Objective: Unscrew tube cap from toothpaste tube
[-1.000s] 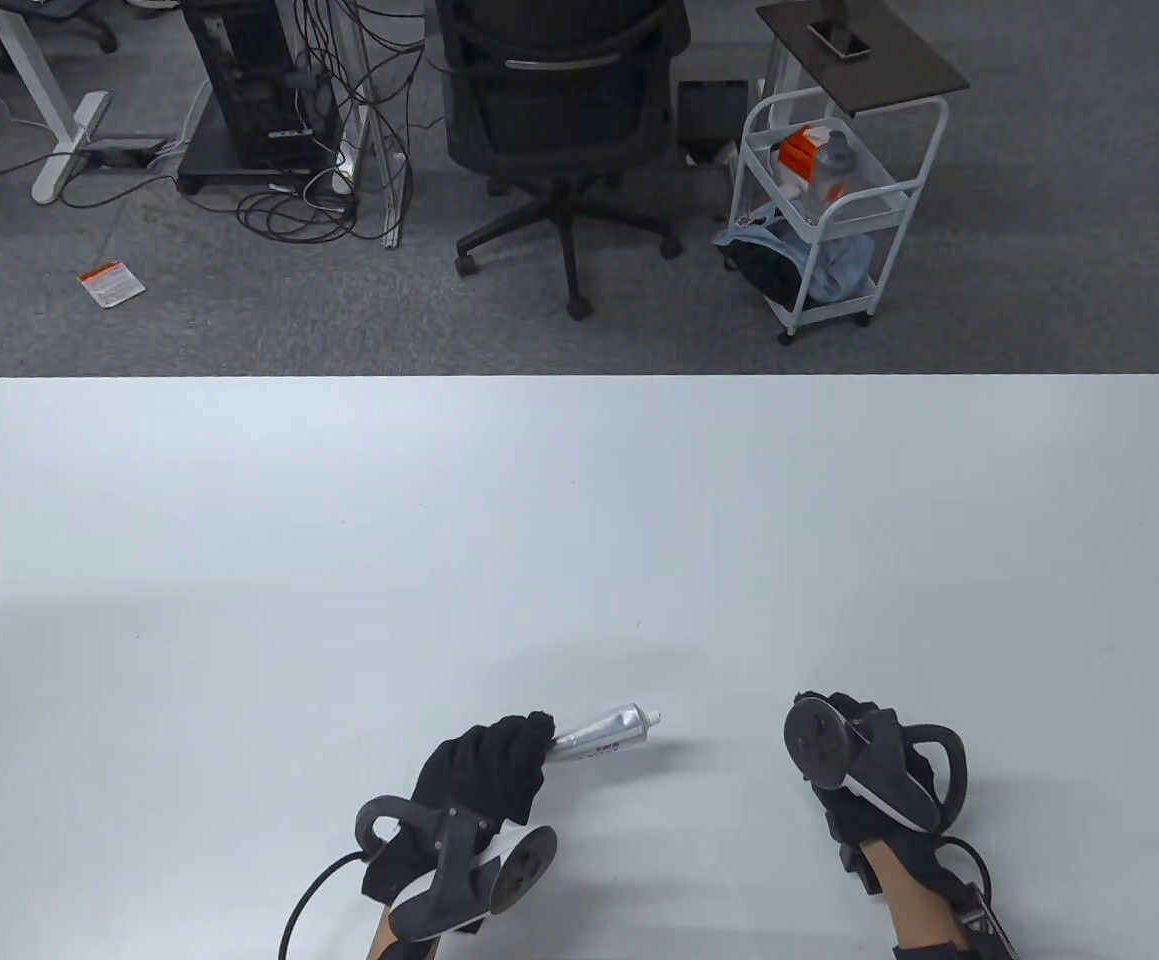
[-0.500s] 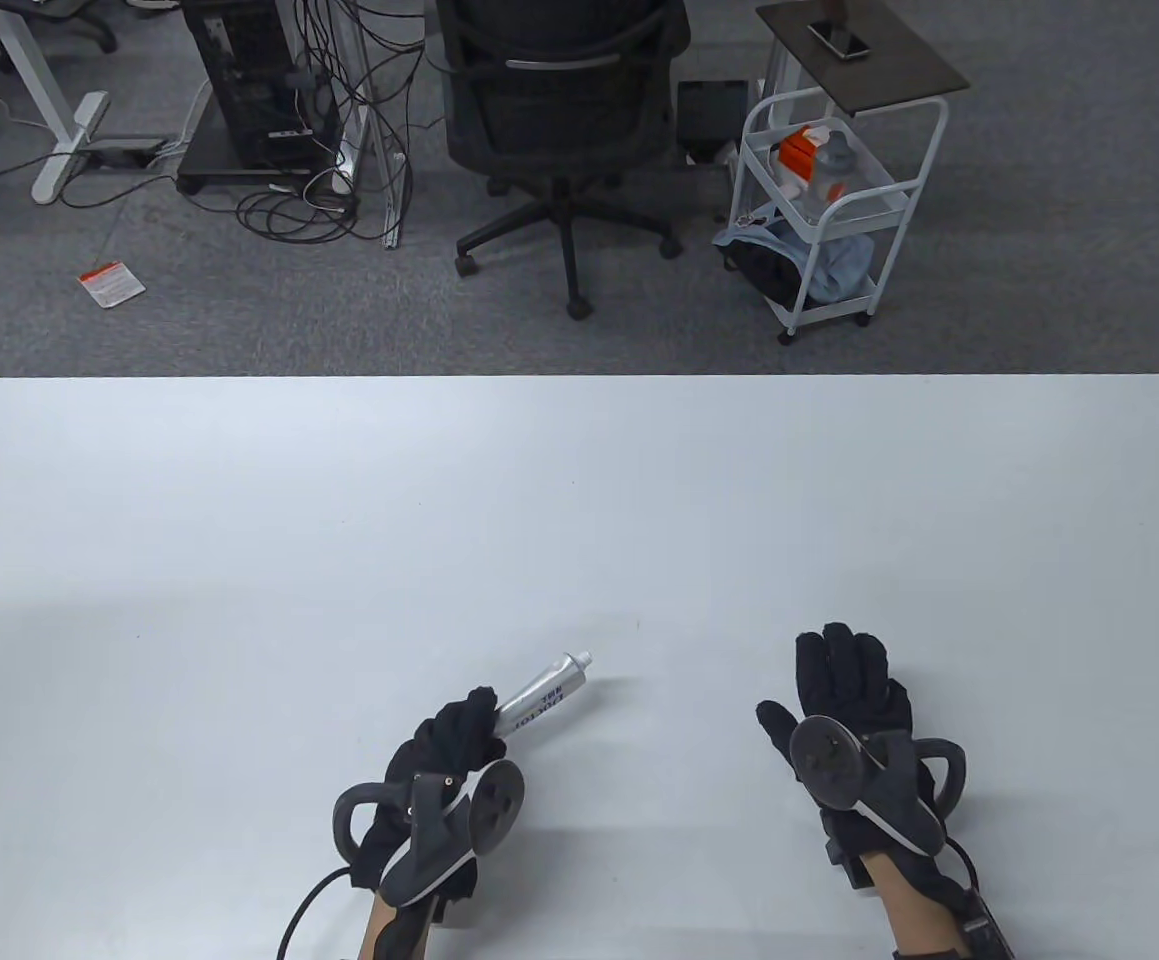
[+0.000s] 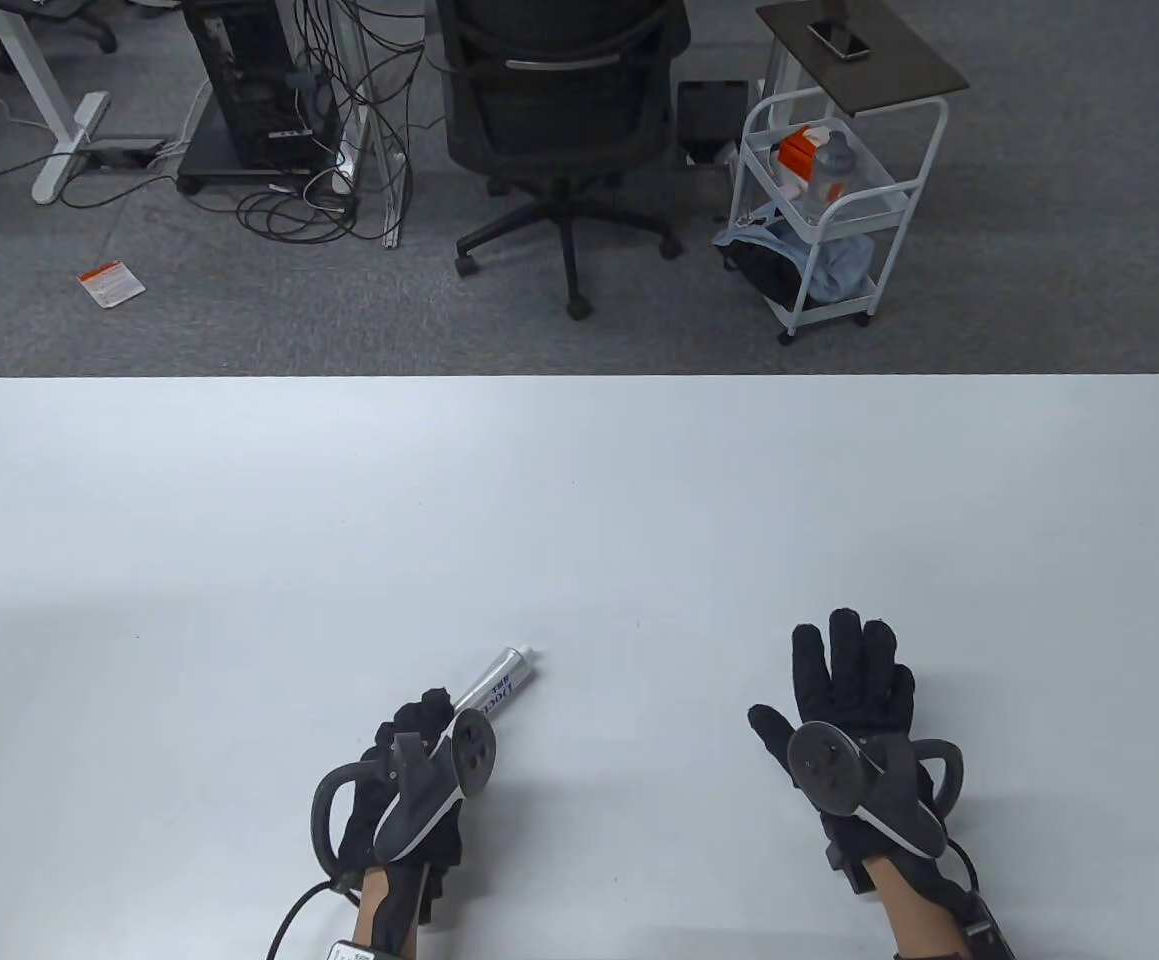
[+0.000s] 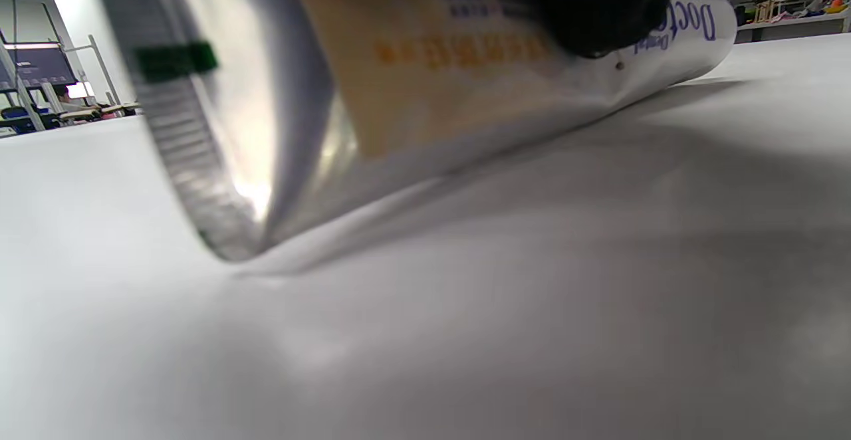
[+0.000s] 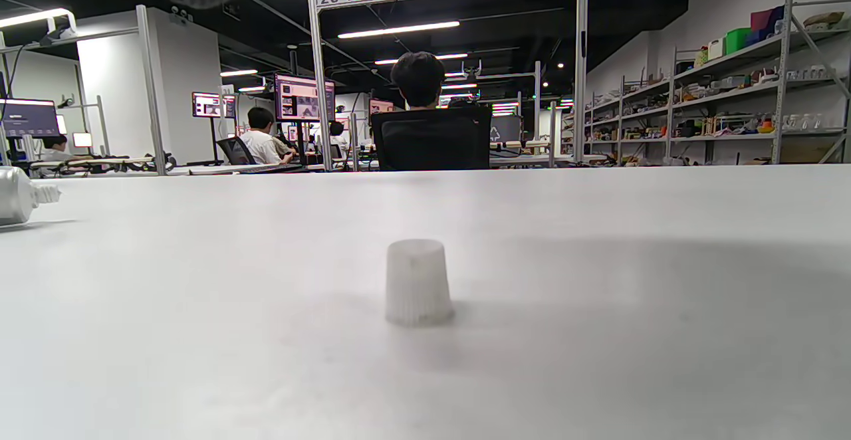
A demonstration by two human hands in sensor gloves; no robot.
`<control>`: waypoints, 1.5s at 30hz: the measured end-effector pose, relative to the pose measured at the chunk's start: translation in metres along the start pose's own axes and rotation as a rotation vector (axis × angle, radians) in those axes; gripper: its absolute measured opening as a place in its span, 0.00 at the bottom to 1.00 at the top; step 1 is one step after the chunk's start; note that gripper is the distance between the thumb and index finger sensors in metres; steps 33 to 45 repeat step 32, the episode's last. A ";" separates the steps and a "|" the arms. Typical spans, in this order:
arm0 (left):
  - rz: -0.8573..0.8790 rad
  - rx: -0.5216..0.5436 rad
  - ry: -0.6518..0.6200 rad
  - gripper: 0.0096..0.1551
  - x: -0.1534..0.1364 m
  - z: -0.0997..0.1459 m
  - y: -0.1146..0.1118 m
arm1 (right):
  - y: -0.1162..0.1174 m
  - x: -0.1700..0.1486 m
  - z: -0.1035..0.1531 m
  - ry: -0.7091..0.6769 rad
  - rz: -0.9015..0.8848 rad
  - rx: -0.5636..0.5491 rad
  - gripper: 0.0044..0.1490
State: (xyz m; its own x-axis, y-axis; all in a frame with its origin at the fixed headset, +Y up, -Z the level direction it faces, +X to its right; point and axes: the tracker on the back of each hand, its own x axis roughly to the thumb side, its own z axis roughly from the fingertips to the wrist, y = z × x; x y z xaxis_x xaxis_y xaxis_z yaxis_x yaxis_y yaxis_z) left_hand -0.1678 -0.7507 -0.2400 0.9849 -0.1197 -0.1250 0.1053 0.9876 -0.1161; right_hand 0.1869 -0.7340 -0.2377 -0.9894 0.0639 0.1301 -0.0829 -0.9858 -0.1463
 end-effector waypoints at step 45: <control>-0.019 0.175 -0.224 0.50 0.000 0.023 0.011 | 0.008 0.004 -0.001 -0.048 0.013 0.072 0.55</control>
